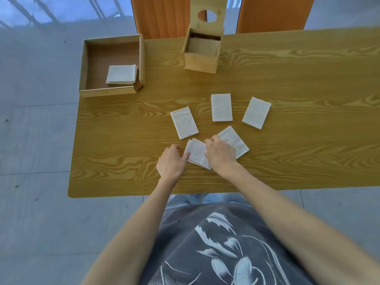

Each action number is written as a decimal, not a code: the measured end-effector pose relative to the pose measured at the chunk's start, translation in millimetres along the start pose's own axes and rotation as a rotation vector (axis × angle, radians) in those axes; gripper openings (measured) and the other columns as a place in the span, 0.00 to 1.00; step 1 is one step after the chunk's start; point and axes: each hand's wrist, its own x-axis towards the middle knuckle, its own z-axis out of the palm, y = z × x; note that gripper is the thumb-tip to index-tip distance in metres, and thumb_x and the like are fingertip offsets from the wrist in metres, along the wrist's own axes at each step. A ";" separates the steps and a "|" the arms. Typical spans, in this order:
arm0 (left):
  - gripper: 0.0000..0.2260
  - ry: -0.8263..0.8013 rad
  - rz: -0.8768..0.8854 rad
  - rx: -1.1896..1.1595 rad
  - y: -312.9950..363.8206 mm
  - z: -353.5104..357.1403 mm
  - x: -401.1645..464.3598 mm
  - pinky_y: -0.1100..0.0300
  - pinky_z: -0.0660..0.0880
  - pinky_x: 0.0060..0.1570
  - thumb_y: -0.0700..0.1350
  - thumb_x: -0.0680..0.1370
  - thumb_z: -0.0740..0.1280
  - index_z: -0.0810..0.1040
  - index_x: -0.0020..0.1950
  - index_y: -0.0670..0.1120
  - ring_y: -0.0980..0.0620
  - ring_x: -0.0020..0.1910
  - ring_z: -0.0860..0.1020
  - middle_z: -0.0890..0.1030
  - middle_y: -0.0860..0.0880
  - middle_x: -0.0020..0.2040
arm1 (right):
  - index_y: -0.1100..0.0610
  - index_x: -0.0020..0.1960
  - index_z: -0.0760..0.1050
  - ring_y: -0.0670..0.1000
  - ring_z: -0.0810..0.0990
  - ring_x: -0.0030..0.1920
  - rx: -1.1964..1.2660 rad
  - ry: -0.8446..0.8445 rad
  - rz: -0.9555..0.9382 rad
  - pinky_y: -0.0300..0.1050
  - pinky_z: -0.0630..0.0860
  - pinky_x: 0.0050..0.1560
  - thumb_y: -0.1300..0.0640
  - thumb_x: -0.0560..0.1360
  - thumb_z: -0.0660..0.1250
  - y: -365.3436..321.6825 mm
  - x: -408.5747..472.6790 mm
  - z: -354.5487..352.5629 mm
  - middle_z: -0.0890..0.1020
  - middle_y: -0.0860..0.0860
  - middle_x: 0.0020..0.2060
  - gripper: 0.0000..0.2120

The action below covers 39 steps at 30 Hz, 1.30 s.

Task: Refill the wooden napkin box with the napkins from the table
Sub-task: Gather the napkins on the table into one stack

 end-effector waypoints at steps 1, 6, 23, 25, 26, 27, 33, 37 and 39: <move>0.23 0.002 -0.008 0.006 1.3 -1.8 -0.2 0.54 0.70 0.45 0.60 0.77 0.65 0.75 0.66 0.49 0.46 0.58 0.79 0.81 0.49 0.59 | 0.56 0.59 0.76 0.56 0.82 0.49 -0.016 -0.012 0.012 0.47 0.76 0.42 0.60 0.76 0.72 -0.5 0.6 -0.5 0.77 0.54 0.55 0.13; 0.19 -0.006 0.002 0.036 4.8 0.9 4.2 0.54 0.73 0.47 0.58 0.76 0.68 0.77 0.62 0.48 0.46 0.56 0.79 0.80 0.47 0.58 | 0.55 0.57 0.75 0.55 0.82 0.47 -0.030 0.021 0.025 0.45 0.69 0.37 0.62 0.74 0.73 -0.8 4.2 2.9 0.78 0.53 0.52 0.14; 0.04 -0.207 -0.011 -0.788 -16.0 -0.9 13.0 0.55 0.81 0.46 0.42 0.78 0.71 0.77 0.50 0.49 0.50 0.47 0.82 0.84 0.46 0.49 | 0.54 0.69 0.73 0.55 0.77 0.59 0.471 0.018 -0.025 0.54 0.73 0.60 0.53 0.78 0.68 12.3 13.0 10.1 0.82 0.53 0.57 0.19; 0.06 -0.240 -0.053 -0.889 -15.3 -4.6 12.7 0.60 0.81 0.42 0.42 0.78 0.70 0.78 0.54 0.47 0.52 0.45 0.82 0.84 0.45 0.49 | 0.55 0.64 0.77 0.55 0.79 0.56 0.583 -0.047 0.004 0.53 0.76 0.56 0.54 0.79 0.67 14.2 14.1 11.8 0.83 0.53 0.55 0.15; 0.08 -0.262 -0.081 -0.946 -14.3 -5.8 12.2 0.60 0.81 0.44 0.42 0.78 0.71 0.78 0.56 0.46 0.52 0.46 0.82 0.84 0.45 0.50 | 0.55 0.61 0.79 0.54 0.80 0.54 0.648 -0.082 0.021 0.52 0.77 0.54 0.54 0.79 0.66 15.2 14.5 12.4 0.84 0.52 0.53 0.12; 0.10 -0.295 -0.109 -1.017 -13.5 -6.7 11.5 0.57 0.82 0.47 0.43 0.78 0.71 0.78 0.58 0.44 0.51 0.48 0.82 0.84 0.45 0.51 | 0.56 0.58 0.81 0.52 0.81 0.53 0.727 -0.106 0.043 0.50 0.78 0.54 0.54 0.79 0.66 16.1 14.6 12.8 0.84 0.51 0.51 0.10; 0.20 -0.359 -0.213 -1.167 -8.1 4.6 7.2 0.43 0.80 0.55 0.38 0.72 0.76 0.79 0.63 0.41 0.43 0.52 0.84 0.85 0.41 0.54 | 0.57 0.58 0.82 0.49 0.82 0.51 0.929 -0.079 0.151 0.44 0.79 0.53 0.52 0.77 0.71 16.7 11.9 8.7 0.85 0.51 0.51 0.13; 0.15 -0.298 -0.290 -1.139 -7.1 12.5 6.9 0.42 0.79 0.56 0.39 0.73 0.75 0.80 0.59 0.42 0.43 0.51 0.83 0.85 0.43 0.50 | 0.53 0.59 0.81 0.49 0.81 0.50 0.684 0.215 0.353 0.45 0.78 0.46 0.49 0.78 0.68 31.2 7.3 3.4 0.83 0.49 0.51 0.13; 0.14 -0.307 -0.310 -1.142 -8.6 14.0 6.3 0.44 0.80 0.55 0.40 0.74 0.74 0.80 0.59 0.42 0.44 0.50 0.84 0.85 0.44 0.50 | 0.54 0.63 0.78 0.53 0.78 0.56 0.550 0.264 0.458 0.46 0.74 0.47 0.49 0.78 0.68 42.9 6.8 2.1 0.79 0.53 0.58 0.16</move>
